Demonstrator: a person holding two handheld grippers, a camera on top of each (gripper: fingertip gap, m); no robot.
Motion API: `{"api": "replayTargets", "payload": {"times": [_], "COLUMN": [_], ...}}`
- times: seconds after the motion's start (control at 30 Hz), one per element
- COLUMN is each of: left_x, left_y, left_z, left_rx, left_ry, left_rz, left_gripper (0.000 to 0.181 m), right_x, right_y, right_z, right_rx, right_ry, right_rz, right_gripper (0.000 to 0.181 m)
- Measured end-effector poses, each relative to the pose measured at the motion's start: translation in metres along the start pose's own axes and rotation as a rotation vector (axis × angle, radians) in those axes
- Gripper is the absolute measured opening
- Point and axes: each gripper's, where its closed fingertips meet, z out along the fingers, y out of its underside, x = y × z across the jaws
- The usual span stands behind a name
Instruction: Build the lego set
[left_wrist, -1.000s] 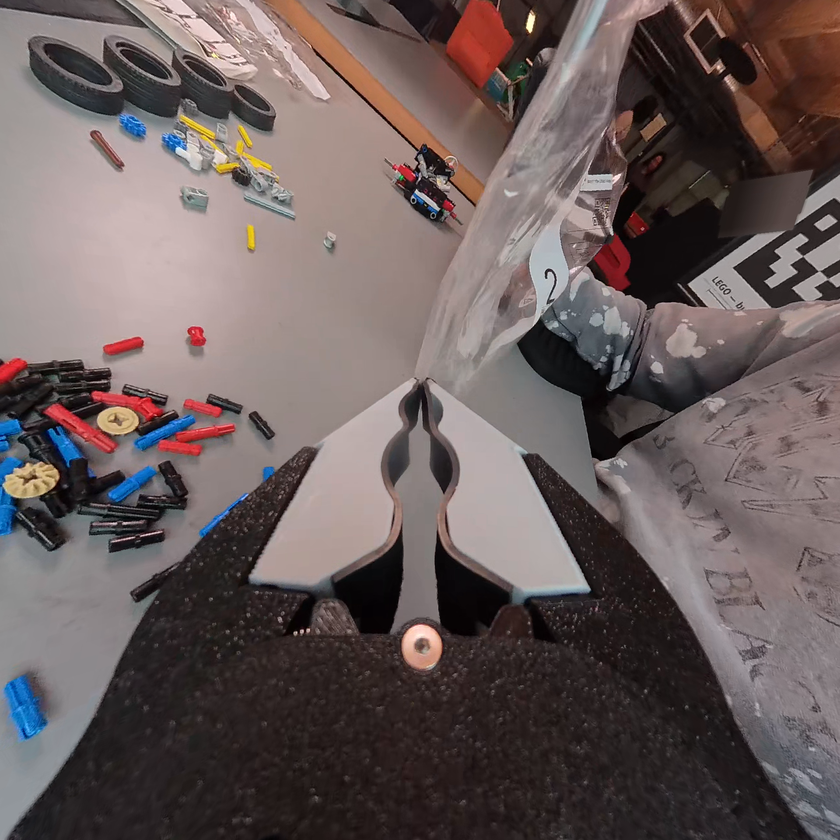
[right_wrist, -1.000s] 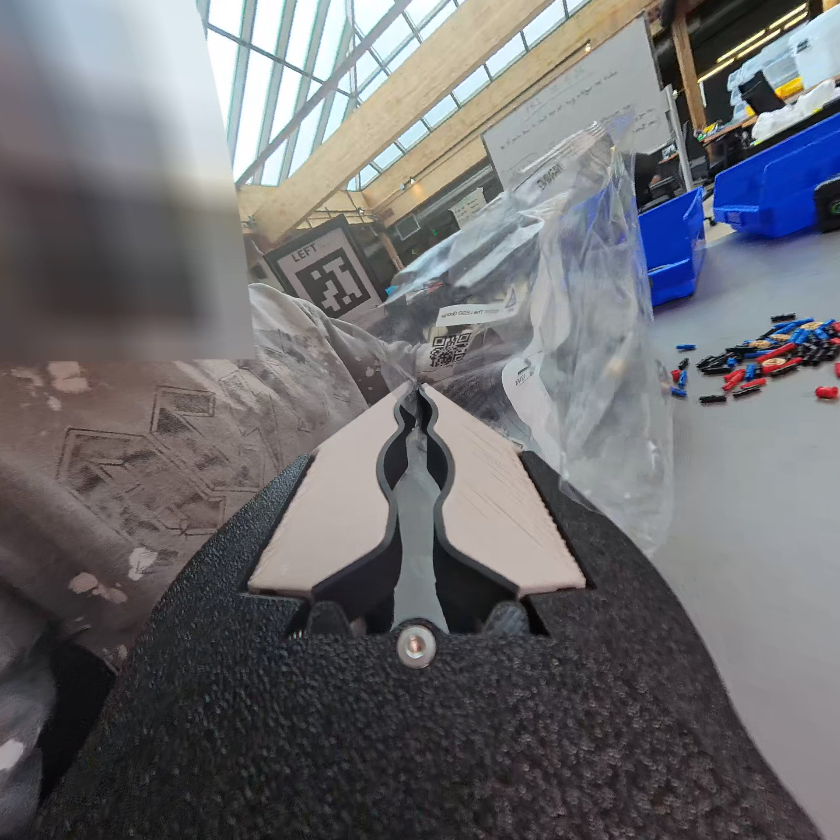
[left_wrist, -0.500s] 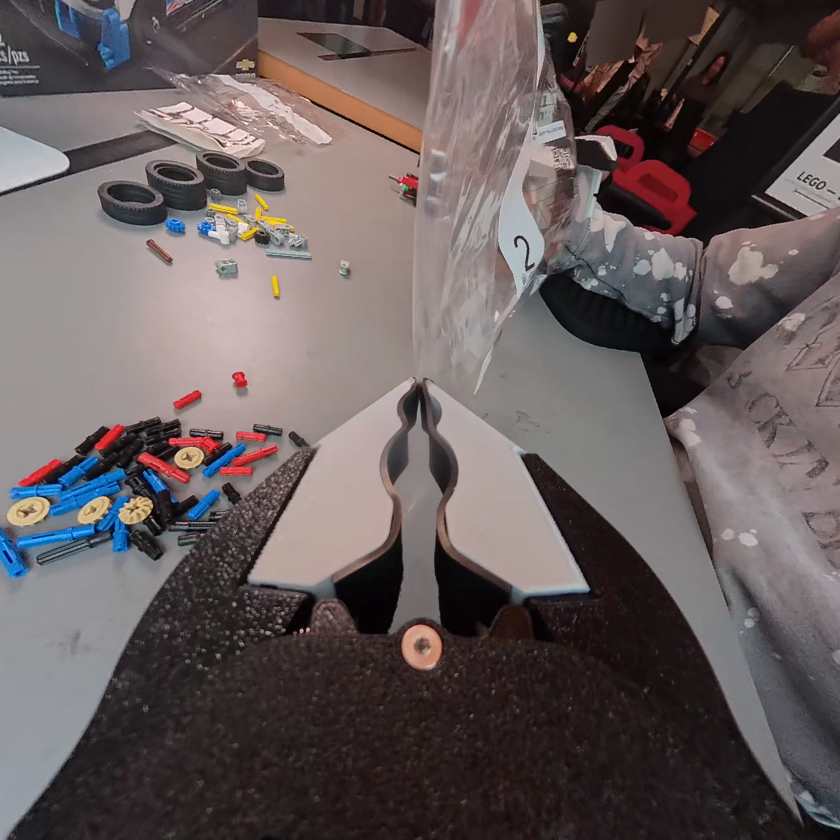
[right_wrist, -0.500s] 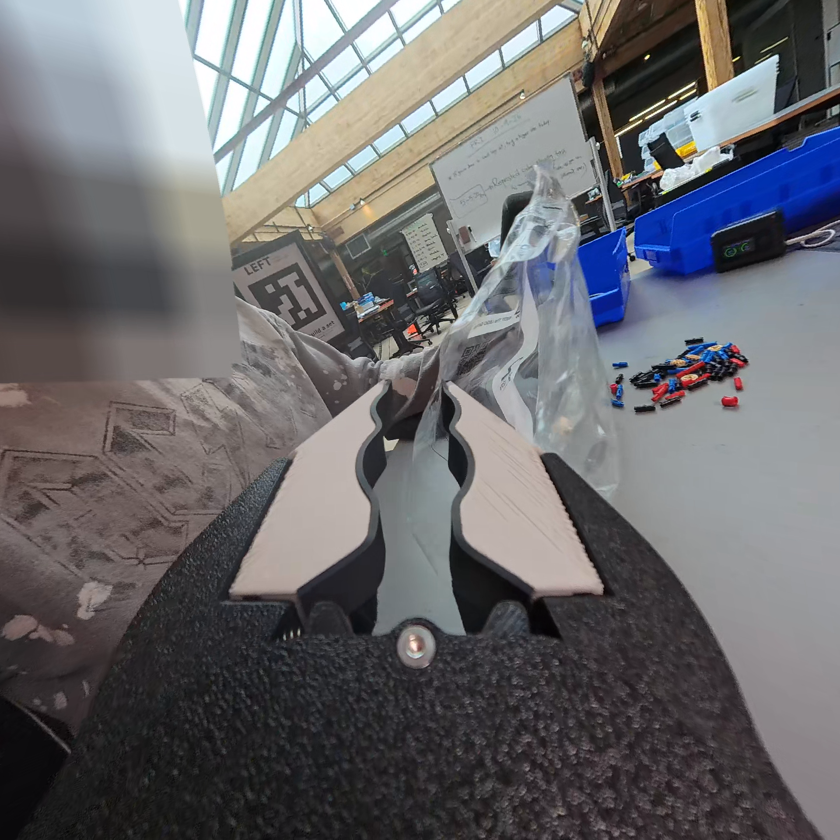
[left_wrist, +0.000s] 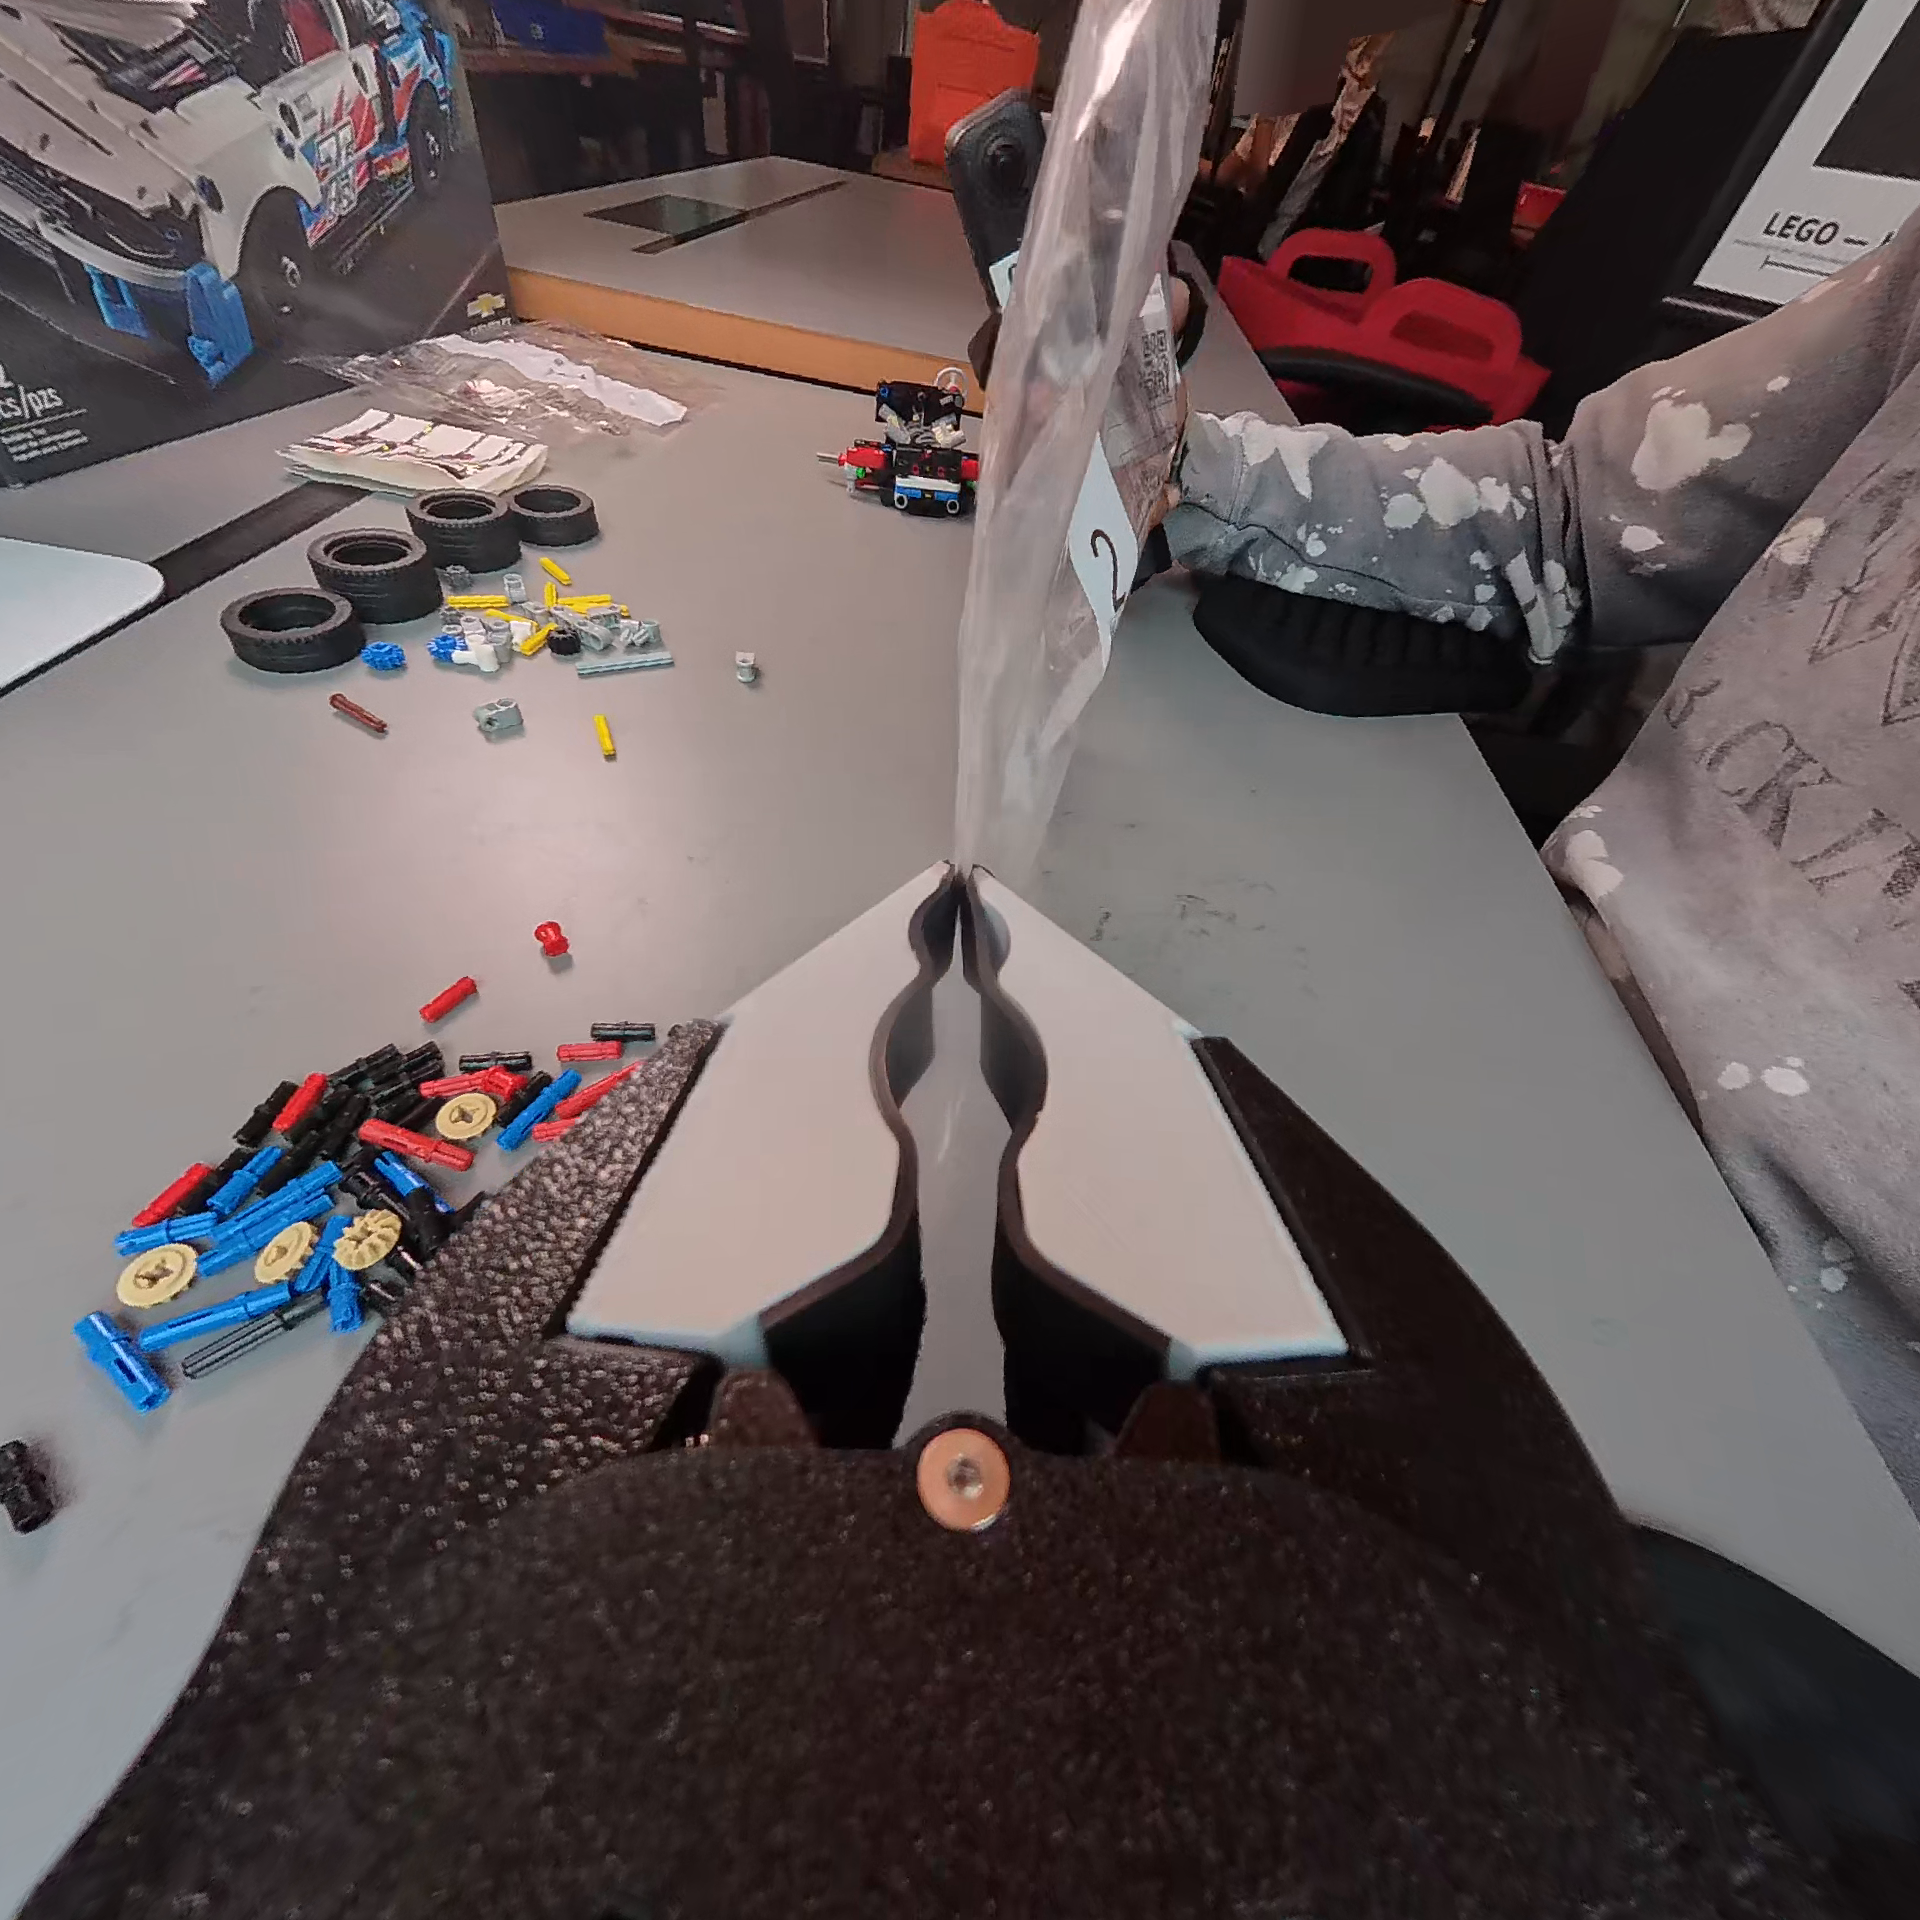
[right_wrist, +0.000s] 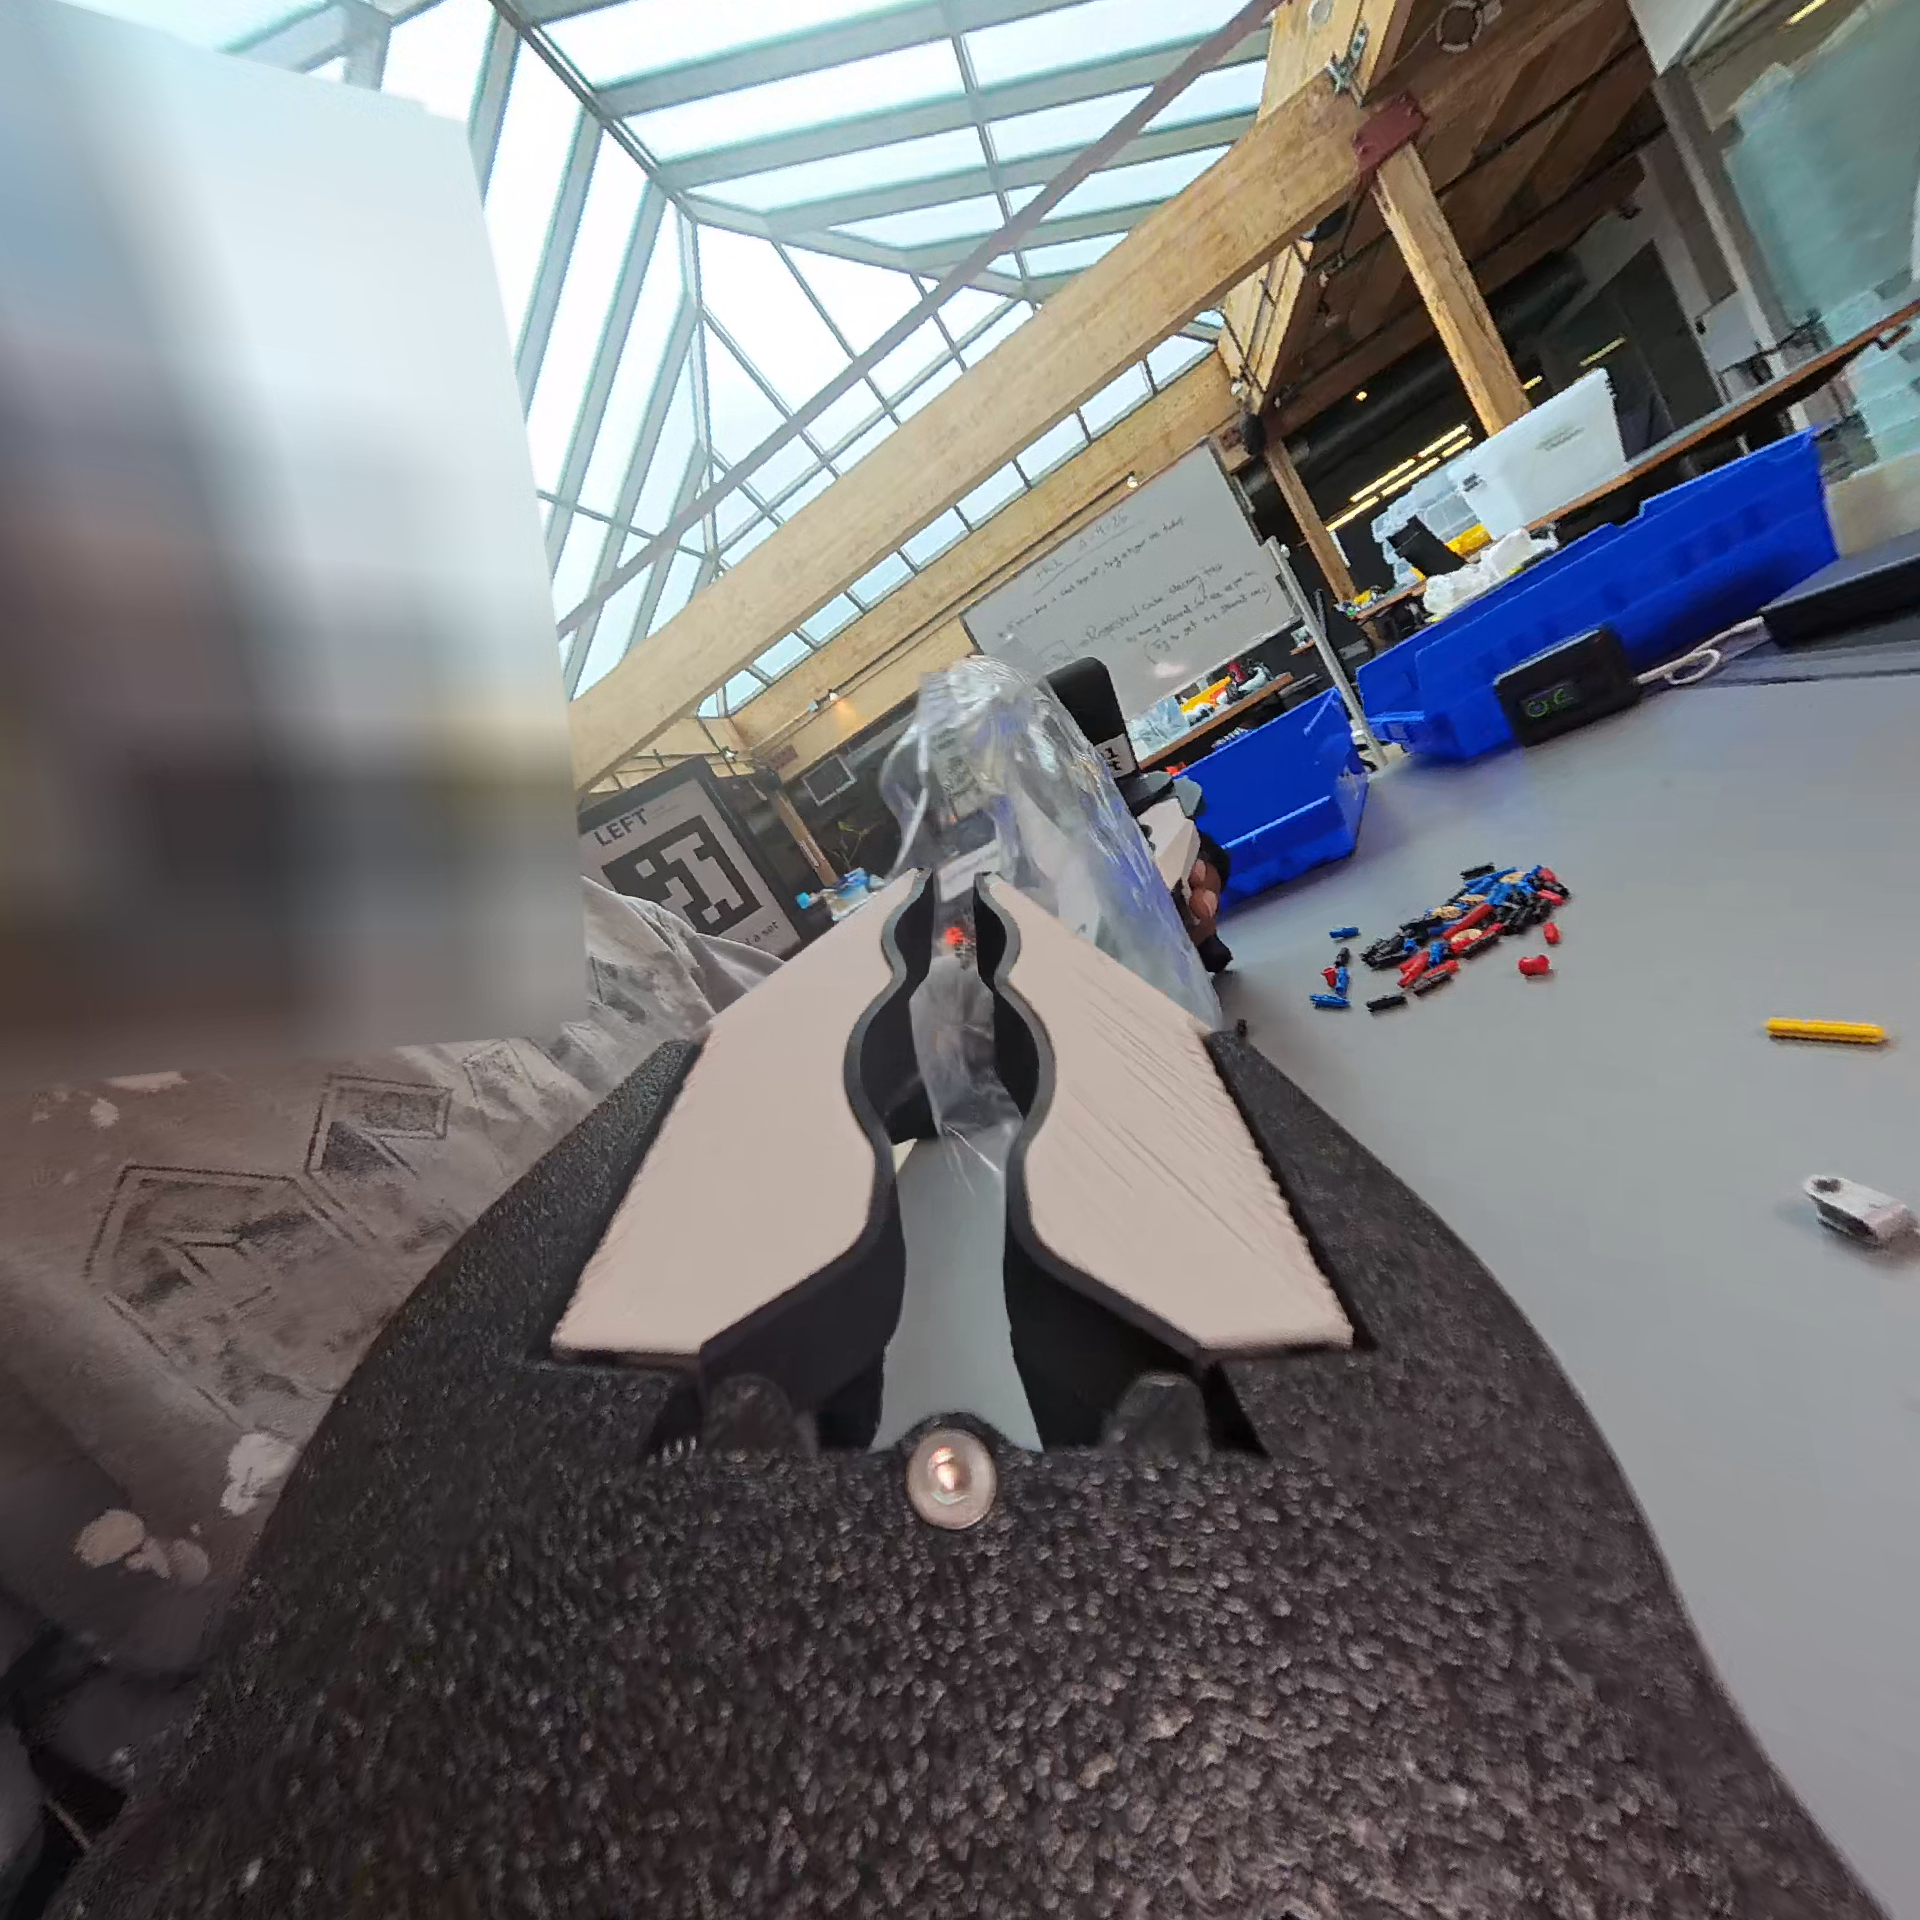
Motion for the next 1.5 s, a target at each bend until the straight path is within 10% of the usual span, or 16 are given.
{"api": "replayTargets", "payload": {"times": [0.2, 0.77, 1.0, 1.27, 1.5], "left_x": [-0.007, -0.021, -0.021, -0.019, -0.017], "left_y": [0.006, 0.011, 0.011, 0.011, 0.011], "left_z": [-0.001, -0.007, -0.005, -0.005, -0.002], "left_rx": [-0.037, -0.056, -0.057, -0.057, -0.060], "left_ry": [-0.050, -0.123, -0.123, -0.118, -0.112], "left_rz": [-0.029, -0.104, -0.097, -0.078, -0.071], "left_gripper": [0.000, 0.000, 0.000, 0.000, 0.000], "right_x": [0.022, 0.009, 0.027, 0.018, 0.048], "right_y": [0.039, 0.013, 0.053, 0.004, 0.057], "right_z": [0.008, 0.007, 0.008, -0.007, 0.009], "right_rx": [-0.268, -0.217, -0.407, -0.134, -0.430], "right_ry": [0.206, 0.291, 0.310, 0.271, 0.370], "right_rz": [-0.214, -0.412, -0.365, -0.266, -0.312], "right_gripper": [0.000, 0.000, 0.000, 0.000, 0.000]}}
